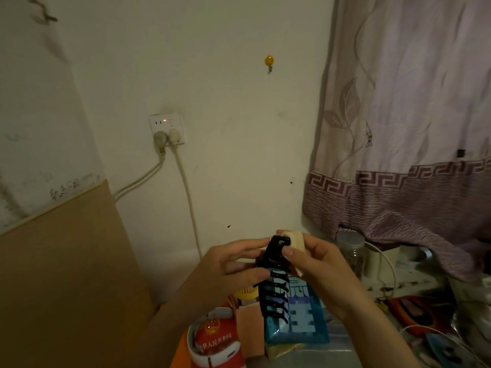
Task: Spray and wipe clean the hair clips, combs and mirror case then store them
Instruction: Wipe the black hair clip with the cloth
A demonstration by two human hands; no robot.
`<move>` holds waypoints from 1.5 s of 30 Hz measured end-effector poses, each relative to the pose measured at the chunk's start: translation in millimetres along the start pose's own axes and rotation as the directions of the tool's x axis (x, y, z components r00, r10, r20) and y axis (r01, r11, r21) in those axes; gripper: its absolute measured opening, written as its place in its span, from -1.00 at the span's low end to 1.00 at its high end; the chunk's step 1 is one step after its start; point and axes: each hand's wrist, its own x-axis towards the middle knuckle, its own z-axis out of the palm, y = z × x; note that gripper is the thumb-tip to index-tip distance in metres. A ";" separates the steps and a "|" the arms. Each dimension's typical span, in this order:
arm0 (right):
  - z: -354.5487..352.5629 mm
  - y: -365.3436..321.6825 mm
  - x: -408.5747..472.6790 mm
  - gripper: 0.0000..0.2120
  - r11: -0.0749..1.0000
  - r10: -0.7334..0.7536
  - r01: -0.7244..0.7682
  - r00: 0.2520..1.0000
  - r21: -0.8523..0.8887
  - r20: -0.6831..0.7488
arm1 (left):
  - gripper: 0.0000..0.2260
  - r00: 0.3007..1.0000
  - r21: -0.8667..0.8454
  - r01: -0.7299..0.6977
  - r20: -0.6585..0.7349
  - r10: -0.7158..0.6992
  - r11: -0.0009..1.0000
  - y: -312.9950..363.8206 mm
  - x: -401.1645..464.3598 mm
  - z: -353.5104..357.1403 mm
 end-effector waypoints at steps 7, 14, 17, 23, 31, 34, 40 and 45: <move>1.7 -4.0 0.0 -0.64 0.998 -0.050 0.052 0.998 0.034 -0.048 | -0.58 0.998 -0.006 -0.034 -0.047 0.033 0.999 6.5 2.9 2.6; -5.3 -11.4 -1.8 -0.60 0.982 -0.188 0.176 0.962 -0.076 -0.200 | -0.59 0.979 -0.056 -0.075 -0.192 0.063 0.996 8.2 -0.6 7.7; -10.1 -12.6 -3.7 -0.63 0.973 -0.205 0.176 0.956 -0.146 -0.211 | -0.55 0.972 -0.073 -0.083 -0.226 0.065 0.994 7.6 -1.3 7.1; 10.0 -5.6 -6.4 -0.75 0.967 -0.200 0.189 0.979 -0.170 -0.048 | -0.57 0.963 -0.088 -0.123 -0.251 0.098 0.988 8.6 0.6 16.2; 13.6 1.6 -9.3 -0.72 0.955 -0.215 0.212 0.977 -0.207 0.010 | -0.56 0.919 -0.182 -0.172 -0.384 0.091 0.968 7.3 -3.8 13.4; 13.3 0.1 -12.7 -0.72 0.949 -0.232 0.244 0.969 -0.198 0.079 | -0.58 0.904 -0.198 -0.195 -0.416 0.098 0.961 8.2 -4.9 10.4; 7.9 7.8 -16.9 -0.74 0.954 -0.182 0.199 0.979 -0.225 0.092 | -0.60 0.864 -0.202 -0.219 -0.495 0.093 0.955 6.8 -5.3 2.6; 1.8 10.4 -19.6 -0.77 0.952 -0.096 0.117 0.992 -0.283 0.088 | -0.64 0.835 -0.192 -0.248 -0.539 0.110 0.949 8.1 -7.9 -2.4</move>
